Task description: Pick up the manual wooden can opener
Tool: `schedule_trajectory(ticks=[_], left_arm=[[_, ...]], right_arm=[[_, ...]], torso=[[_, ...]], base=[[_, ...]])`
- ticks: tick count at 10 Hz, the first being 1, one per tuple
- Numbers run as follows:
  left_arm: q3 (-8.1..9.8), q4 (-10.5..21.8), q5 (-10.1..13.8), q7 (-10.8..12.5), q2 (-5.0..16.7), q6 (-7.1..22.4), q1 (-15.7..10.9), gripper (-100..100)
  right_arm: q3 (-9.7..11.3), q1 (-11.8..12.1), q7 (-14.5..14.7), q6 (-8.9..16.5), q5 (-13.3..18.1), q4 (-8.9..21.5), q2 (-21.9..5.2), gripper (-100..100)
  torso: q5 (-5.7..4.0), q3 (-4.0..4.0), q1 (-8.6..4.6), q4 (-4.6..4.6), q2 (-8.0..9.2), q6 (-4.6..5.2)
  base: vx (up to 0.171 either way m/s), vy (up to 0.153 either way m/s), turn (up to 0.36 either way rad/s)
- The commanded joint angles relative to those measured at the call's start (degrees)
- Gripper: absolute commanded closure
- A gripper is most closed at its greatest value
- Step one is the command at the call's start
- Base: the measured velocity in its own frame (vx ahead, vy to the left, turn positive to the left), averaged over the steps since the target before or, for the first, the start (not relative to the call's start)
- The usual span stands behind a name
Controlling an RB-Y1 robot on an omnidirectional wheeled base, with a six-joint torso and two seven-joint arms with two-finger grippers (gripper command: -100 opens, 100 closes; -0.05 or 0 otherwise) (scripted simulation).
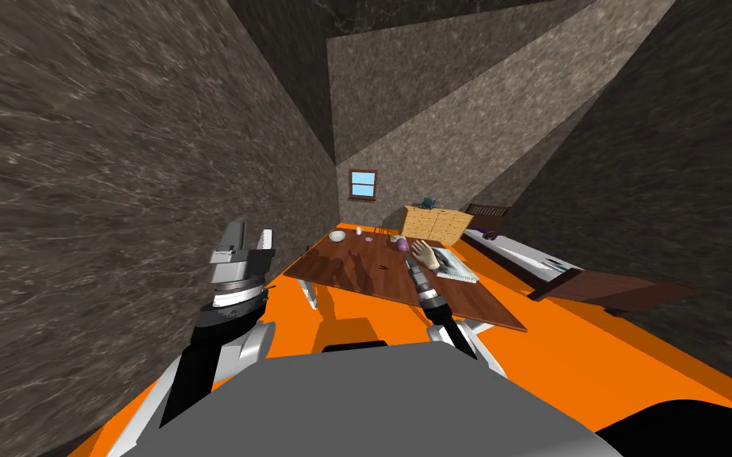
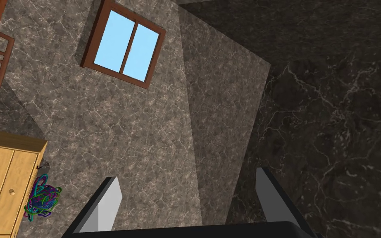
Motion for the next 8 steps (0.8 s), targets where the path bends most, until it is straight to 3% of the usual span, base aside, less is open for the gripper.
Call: schedule_trajectory(ticks=[1, 5, 6, 8], left_arm=[[0.0, 0.0, 0.0, 0.0, 0.0, 0.0, 0.0, 0], [0.0, 0.0, 0.0, 0.0, 0.0, 0.0, 0.0, 0], [0.0, 0.0, 0.0, 0.0, 0.0, 0.0, 0.0, 0], [0.0, 0.0, 0.0, 0.0, 0.0, 0.0, 0.0, 0]], right_arm=[[0.34, -0.6, 1.14, 0.67, 1.85, 2.86, -2.86, -100], [1.78, -1.92, 3.82, 2.32, 6.07, 8.54, -9.6, -100], [1.78, -1.92, 3.82, 2.32, 6.07, 9.16, -10.08, -100], [3.0, -2.81, 5.64, 3.41, 8.95, 13.59, -13.83, -100]], torso=[[0.0, 0.0, 0.0, 0.0, 0.0, 0.0], [0.0, 0.0, 0.0, 0.0, -0.01, 0.0], [0.01, 0.0, 0.04, 0.0, 0.0, -0.01], [0.0, -0.02, 0.0, 0.0, -0.03, 0.0]], base=[[-0.032, 0.048, 0.22], [-0.023, 0.046, 0.157], [-0.02, 0.038, 0.053], [-0.011, 0.043, 0.181]])
